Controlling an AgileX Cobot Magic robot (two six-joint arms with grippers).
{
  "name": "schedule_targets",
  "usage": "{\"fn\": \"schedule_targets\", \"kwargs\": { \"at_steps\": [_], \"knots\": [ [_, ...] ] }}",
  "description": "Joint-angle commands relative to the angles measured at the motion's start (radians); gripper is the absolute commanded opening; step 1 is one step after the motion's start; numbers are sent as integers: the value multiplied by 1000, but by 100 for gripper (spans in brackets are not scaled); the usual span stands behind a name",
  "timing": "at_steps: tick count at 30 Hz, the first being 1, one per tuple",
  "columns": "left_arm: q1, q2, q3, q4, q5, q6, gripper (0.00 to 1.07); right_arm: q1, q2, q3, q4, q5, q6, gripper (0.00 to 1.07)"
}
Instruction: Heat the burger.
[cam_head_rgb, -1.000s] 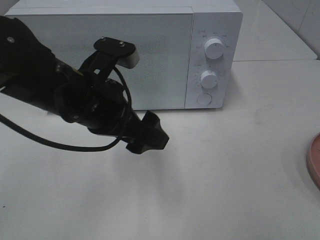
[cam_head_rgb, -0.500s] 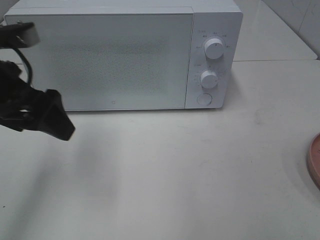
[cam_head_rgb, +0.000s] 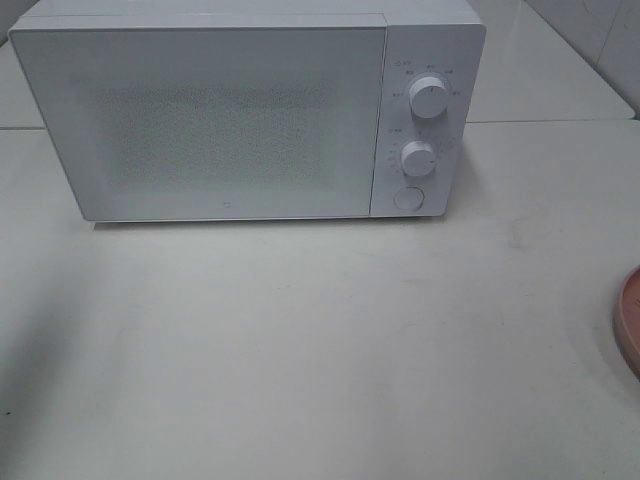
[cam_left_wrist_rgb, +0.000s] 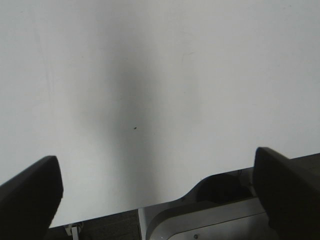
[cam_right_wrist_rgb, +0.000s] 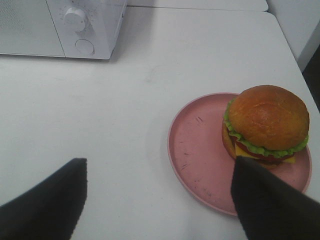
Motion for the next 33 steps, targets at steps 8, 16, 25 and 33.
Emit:
{"fn": "schedule_targets", "kwargs": {
  "at_steps": [8,16,25,33],
  "knots": [
    [11,-239,132,113,11,-66,98,-7,-27,-1,-3,-6,-4,76],
    [11,-440,237,122,-16,-66,98,-7,-27,-1,-3,-6,-4,76],
    [11,-654,372,141,-82,-66,98,-7,-27,-1,-3,-6,-4,76],
    [11,-843,426,150,-87,-71,98,-7,-27,-1,-3,-6,-4,76]
  ]
}}
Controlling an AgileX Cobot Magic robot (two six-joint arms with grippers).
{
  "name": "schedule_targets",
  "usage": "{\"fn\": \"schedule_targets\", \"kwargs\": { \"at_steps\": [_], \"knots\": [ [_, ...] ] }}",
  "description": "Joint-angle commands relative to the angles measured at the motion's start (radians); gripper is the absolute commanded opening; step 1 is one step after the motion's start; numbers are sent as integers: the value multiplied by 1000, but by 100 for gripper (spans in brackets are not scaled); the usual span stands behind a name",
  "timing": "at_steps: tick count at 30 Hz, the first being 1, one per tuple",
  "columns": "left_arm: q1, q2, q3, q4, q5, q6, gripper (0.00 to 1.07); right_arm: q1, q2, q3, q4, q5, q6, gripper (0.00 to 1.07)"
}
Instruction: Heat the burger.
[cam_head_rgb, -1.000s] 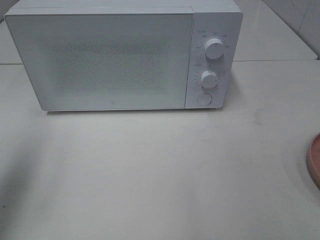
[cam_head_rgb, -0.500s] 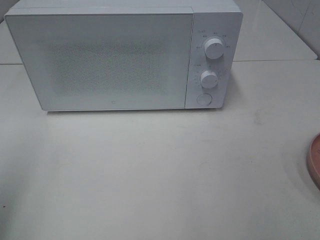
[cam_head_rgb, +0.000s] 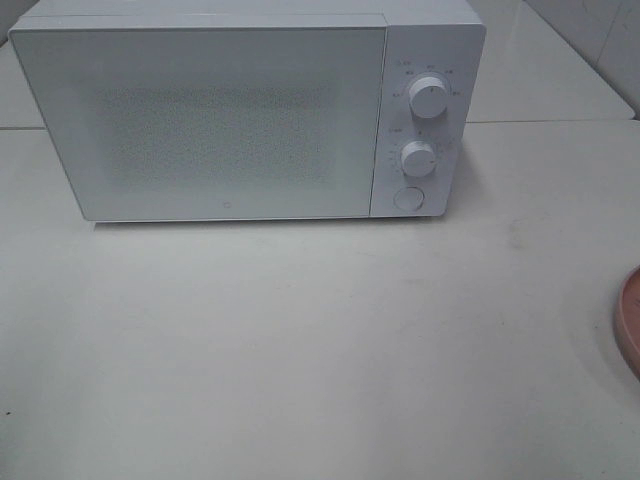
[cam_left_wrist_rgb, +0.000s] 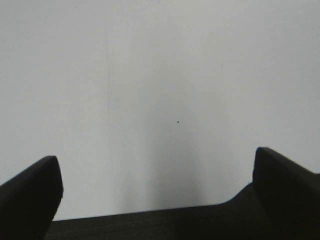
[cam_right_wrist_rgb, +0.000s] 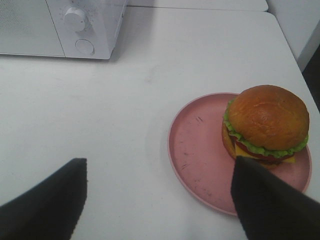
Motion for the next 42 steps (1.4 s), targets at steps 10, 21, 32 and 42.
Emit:
{"fn": "schedule_targets", "kwargs": {
  "at_steps": [10,21,32,42],
  "knots": [
    [2,-275,4,13,-14,-15,98,-7,-27,-1,-3,-6,-3,76],
    [2,-390,4,15,-14,-17,98,-7,-25,-1,-3,-6,-1,76],
    [2,-389,4,14,-15,-15,98,-7,-25,-1,-4,-6,13,76],
    [2,-389,4,14,-15,-15,98,-7,-25,-1,-4,-6,13,76]
  ]
}}
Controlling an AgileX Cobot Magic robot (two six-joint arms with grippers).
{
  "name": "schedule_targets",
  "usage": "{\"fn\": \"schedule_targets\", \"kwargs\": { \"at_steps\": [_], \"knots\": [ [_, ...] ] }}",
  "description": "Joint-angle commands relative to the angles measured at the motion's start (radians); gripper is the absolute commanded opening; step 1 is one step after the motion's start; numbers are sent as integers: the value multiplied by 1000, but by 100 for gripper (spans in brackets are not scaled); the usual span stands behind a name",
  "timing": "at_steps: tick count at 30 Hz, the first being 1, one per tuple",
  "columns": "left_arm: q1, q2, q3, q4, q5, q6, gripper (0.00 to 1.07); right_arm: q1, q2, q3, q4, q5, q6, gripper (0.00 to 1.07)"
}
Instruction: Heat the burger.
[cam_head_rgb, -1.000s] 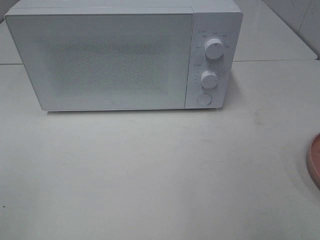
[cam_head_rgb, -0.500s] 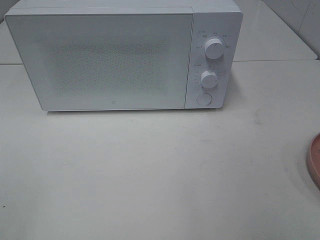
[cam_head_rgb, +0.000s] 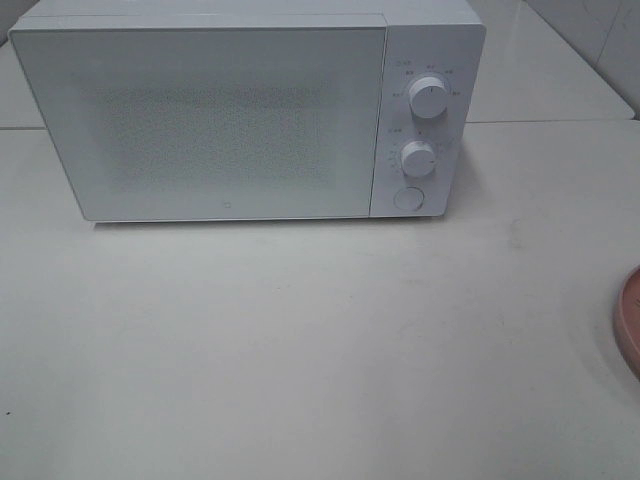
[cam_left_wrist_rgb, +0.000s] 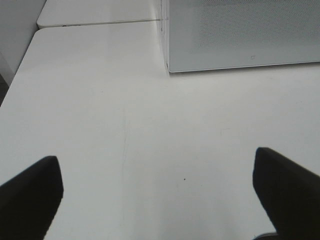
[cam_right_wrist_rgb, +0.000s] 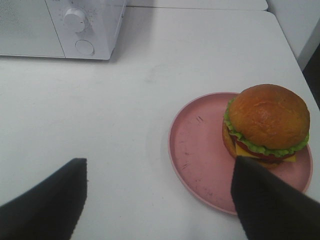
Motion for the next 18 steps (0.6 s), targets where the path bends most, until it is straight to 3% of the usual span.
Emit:
{"fn": "schedule_targets", "kwargs": {
  "at_steps": [1,18],
  "knots": [
    [2,-26,2,0,-14,-5,98,-7,-25,-1,-4,-6,3,76],
    [2,-26,2,0,-14,-5,98,-7,-25,-1,-4,-6,3,76]
  ]
}}
